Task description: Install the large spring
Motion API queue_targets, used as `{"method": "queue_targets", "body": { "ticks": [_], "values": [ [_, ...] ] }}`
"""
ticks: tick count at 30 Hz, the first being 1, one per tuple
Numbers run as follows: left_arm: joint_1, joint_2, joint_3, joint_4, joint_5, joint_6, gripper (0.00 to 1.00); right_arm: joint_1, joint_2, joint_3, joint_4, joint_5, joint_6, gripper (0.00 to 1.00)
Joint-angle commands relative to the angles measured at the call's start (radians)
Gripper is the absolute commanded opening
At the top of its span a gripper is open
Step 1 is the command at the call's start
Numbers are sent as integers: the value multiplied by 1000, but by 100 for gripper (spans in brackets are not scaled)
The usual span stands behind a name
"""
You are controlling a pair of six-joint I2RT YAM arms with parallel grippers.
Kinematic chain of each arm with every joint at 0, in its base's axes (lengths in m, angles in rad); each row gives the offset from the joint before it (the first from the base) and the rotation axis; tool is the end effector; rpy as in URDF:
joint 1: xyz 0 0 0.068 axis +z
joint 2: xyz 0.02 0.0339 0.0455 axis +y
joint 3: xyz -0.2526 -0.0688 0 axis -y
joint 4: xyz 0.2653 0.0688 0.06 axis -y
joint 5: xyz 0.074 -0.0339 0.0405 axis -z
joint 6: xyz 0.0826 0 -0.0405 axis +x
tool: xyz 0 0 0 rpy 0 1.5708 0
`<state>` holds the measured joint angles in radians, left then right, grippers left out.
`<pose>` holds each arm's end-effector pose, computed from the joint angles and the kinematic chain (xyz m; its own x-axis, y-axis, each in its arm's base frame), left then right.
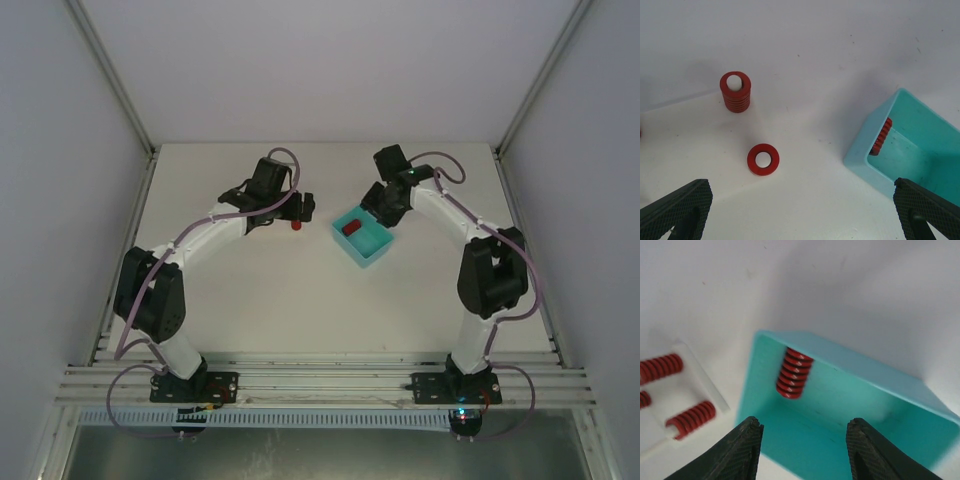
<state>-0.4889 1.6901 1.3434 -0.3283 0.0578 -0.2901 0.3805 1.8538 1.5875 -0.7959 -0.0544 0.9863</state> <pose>0.3881 -0.2119 0.2328 -0.6741 0.0352 -0.7378 0.3296 0.9082 -0.2579 0.4054 0.1670 0.2074 -0.7772 0.5860 -0.2291 0.4581 0.7767 0.4323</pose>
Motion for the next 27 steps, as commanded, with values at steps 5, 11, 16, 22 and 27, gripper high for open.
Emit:
{"method": "queue_targets", "body": {
  "ticks": [5,11,16,22,27],
  "values": [
    [8,-17,19,-44,-33,-43,99,44,115,-24,223,-21,180,43],
    [11,-17,24,-51,-44,-49,99,51,136,-113,369,-38,222,41],
    [15,-24,17,-59,-58,-47,99,68,167,-130,415,-37,210,42],
    [16,-27,17,-66,-65,-44,99,74,200,-130,414,-31,190,43],
    [18,-30,15,-68,-72,-41,99,77,243,-119,334,-12,170,46]
  ]
}}
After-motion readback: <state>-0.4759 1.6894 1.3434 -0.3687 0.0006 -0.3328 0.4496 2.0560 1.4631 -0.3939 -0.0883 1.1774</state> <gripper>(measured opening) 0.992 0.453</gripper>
